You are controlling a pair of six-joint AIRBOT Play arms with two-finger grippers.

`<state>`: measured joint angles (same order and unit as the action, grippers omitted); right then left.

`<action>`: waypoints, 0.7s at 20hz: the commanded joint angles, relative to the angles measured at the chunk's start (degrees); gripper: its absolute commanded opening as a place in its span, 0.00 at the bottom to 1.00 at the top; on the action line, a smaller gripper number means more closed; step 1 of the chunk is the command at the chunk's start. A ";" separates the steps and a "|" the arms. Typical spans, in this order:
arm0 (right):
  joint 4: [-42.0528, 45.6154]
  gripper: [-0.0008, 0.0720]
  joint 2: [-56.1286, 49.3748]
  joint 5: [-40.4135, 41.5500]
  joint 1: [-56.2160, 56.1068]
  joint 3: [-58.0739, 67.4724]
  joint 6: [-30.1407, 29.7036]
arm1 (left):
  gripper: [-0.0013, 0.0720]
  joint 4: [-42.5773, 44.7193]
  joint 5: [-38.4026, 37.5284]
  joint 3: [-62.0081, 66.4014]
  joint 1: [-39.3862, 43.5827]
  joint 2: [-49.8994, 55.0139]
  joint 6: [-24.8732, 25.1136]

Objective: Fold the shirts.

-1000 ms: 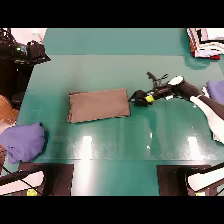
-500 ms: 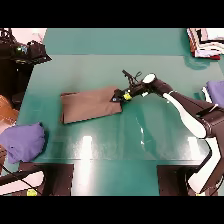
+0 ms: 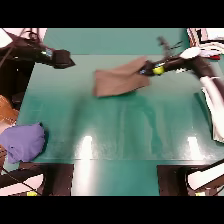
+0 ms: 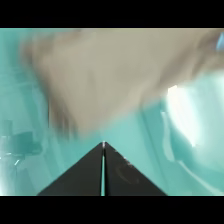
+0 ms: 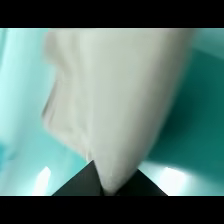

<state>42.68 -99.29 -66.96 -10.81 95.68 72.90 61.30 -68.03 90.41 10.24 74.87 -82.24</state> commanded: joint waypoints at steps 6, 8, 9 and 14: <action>9.40 0.03 10.03 -2.99 35.36 0.35 0.76 | 0.05 -0.02 7.58 0.00 14.14 -0.04 0.11; 9.38 0.03 9.27 -2.56 41.16 0.35 0.74 | 0.05 -0.07 8.74 0.00 15.28 -0.04 -0.13; 9.35 0.03 8.85 -1.99 43.36 0.35 0.74 | 0.05 -0.44 8.94 0.00 15.56 -0.04 -0.35; 7.82 0.03 8.87 4.11 47.63 0.42 -0.42 | 0.05 -0.44 9.01 0.00 15.61 -0.04 -0.33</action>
<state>51.64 -90.80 -66.74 33.91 96.03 73.56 60.95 -59.55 90.41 25.41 74.87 -82.41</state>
